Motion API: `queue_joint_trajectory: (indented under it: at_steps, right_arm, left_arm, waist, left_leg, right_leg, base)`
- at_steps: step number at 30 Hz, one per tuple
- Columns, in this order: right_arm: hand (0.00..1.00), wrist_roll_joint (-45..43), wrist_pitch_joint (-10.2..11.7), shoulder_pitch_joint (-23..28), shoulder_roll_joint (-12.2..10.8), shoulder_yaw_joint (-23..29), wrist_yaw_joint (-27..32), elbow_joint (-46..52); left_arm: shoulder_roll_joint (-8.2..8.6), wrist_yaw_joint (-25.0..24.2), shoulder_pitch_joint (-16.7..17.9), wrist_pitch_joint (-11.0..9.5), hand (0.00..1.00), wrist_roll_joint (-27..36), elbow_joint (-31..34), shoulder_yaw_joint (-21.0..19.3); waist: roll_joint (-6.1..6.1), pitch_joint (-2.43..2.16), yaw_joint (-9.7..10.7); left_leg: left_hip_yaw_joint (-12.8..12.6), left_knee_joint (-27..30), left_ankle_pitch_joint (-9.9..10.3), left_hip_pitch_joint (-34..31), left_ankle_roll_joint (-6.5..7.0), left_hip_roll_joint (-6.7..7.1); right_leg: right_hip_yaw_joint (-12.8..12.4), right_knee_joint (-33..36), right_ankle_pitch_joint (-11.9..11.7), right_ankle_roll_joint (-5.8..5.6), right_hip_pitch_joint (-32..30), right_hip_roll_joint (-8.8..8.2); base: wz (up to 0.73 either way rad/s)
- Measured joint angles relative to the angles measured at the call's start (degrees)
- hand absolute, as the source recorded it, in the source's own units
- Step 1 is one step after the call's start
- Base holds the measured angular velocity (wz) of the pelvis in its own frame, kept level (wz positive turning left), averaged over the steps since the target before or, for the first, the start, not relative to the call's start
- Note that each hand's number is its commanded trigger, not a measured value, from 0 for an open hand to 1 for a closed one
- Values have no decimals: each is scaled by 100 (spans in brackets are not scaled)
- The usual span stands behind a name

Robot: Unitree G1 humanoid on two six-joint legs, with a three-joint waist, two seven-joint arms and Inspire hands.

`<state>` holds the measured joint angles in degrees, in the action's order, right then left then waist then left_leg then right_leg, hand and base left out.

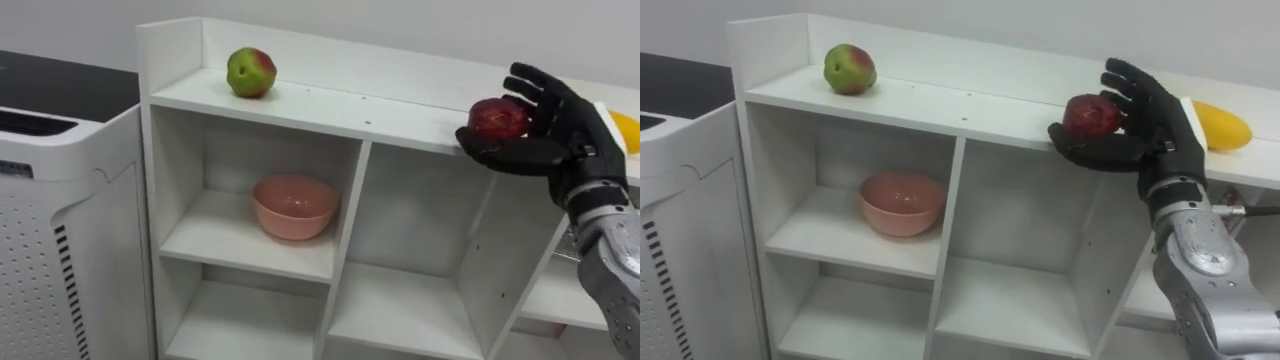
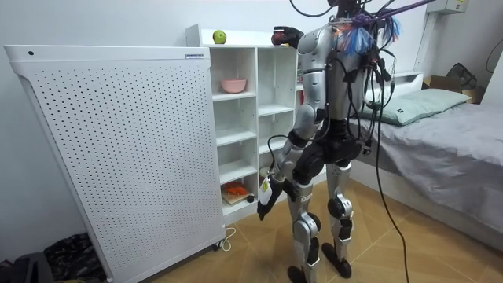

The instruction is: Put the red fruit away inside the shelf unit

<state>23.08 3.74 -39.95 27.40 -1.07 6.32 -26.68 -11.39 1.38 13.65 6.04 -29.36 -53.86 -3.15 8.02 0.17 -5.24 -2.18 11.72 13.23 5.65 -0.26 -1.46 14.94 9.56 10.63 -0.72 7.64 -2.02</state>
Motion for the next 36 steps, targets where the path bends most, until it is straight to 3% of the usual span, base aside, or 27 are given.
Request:
queue_joint_trajectory:
  at_steps: [10, 16, 21, 27, 32, 36]
  right_arm:
    - [100, -15, 68, -66, 61, 4, -17, -146]
    - [100, -12, 185, -66, 65, 0, -38, -149]
    - [100, 19, 136, -54, 64, -52, -110, 71]
    - [100, 592, -16, 546, 53, -159, -235, 1278]
    - [100, 543, -119, 1003, -102, -338, -396, 2101]
    - [100, 622, -126, 1083, -202, -827, -672, 2325]
  left_arm:
    - [-89, -45, -39, 0, 0, 4, 29, 1]
    - [-88, -20, -153, -3, 0, 44, 105, 42]
    - [-86, 71, -220, -5, 0, 278, 104, 157]
    - [-85, 73, -212, -8, 0, 230, 109, 155]
    - [-82, 96, -195, -25, 0, 245, 15, 161]
    - [-87, 231, -204, -26, 0, 286, -269, 334]
  waist:
    - [1, 14, 7]
    - [-50, 45, 8]
    - [-89, 30, 10]
    - [-214, -37, 7]
    - [-301, -29, -30]
    - [-408, -22, -61]
  left_leg:
    - [39, 1, 0, 1, 0, -3]
    - [18, 2, 0, 1, 0, 1]
    - [-15, -10, 0, 2, 0, -5]
    - [-78, -7, 0, 9, 0, -3]
    - [-102, -10, -1, 63, -1, -11]
    - [-233, -7, -1, 103, -1, -29]
  right_leg:
    - [82, 1, 0, 0, 6, -3]
    - [78, 0, 0, 0, 12, -7]
    - [21, 7, 0, 0, -11, 1]
    - [-77, 3, 0, 1, -46, -2]
    - [-205, 3, -3, 5, -20, 13]
    - [-279, 13, -30, 40, -23, 26]
  base:
    - [2]
    - [0]
    - [-4]
    - [-3]
    - [-5]
    - [-14]
